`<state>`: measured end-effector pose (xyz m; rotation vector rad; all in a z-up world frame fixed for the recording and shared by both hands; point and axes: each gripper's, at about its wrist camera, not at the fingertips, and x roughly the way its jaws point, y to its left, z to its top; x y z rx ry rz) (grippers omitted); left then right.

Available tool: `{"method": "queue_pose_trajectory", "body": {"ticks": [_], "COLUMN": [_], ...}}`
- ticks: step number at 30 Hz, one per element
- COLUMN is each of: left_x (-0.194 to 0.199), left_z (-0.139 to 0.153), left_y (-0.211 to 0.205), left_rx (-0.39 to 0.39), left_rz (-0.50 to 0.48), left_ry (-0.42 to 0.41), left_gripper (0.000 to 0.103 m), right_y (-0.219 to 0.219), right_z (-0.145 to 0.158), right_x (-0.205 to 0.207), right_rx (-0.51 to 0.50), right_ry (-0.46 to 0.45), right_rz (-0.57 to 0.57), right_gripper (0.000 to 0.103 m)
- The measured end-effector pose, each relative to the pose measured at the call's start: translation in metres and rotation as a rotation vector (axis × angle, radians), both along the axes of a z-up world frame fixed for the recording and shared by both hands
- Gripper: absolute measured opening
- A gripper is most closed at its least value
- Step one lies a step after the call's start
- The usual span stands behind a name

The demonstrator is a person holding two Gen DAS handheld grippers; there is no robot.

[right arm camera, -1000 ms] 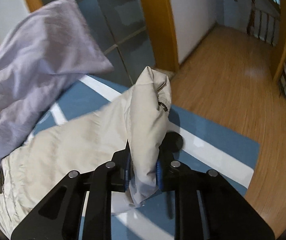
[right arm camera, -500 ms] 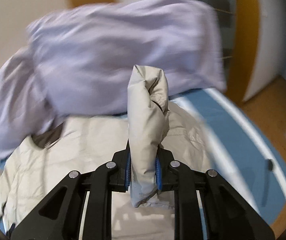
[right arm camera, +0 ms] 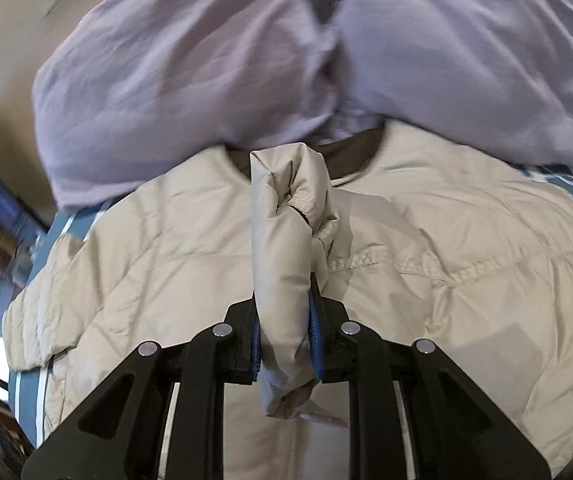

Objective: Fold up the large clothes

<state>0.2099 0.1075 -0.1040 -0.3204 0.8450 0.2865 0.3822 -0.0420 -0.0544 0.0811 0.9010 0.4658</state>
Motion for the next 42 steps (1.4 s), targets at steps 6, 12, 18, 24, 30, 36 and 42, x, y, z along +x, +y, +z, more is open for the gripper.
{"method": "queue_pose_trajectory", "body": {"ticks": [6,12,18,24,30,36,42], "left_x": [0.0,0.0,0.001,0.001,0.001,0.001,-0.005], "left_z": [0.0,0.0,-0.001,-0.001,-0.001,-0.001,0.002], "left_y": [0.0,0.0,-0.001,-0.001,-0.001,-0.001,0.005], "left_rx": [0.0,0.002,0.007,0.008,0.007,0.005,-0.038], "left_rz": [0.0,0.0,0.0,0.0,0.0,-0.001,-0.005], "left_ry": [0.0,0.001,0.005,0.006,0.006,0.003,-0.031], "left_gripper": [0.101,0.101,0.101,0.101,0.101,0.101,0.101], "right_y": [0.025,0.023,0.004,-0.016,-0.013,0.004,0.008], "right_z": [-0.018,-0.015,0.014,-0.009,-0.029,-0.045,-0.054], "right_x": [-0.003,-0.008,-0.014,0.005,0.005,0.002,-0.005], "right_rx": [-0.036,0.004,-0.02,-0.152,-0.167,-0.249,-0.284], "right_ry": [0.042,0.082,-0.065,-0.064,-0.027,-0.043,-0.108], "right_rz": [0.064,0.098,0.019,-0.139,-0.119,-0.091,-0.099], "right_gripper": [0.022,0.067,0.067,0.067,0.081,0.088,0.091]}}
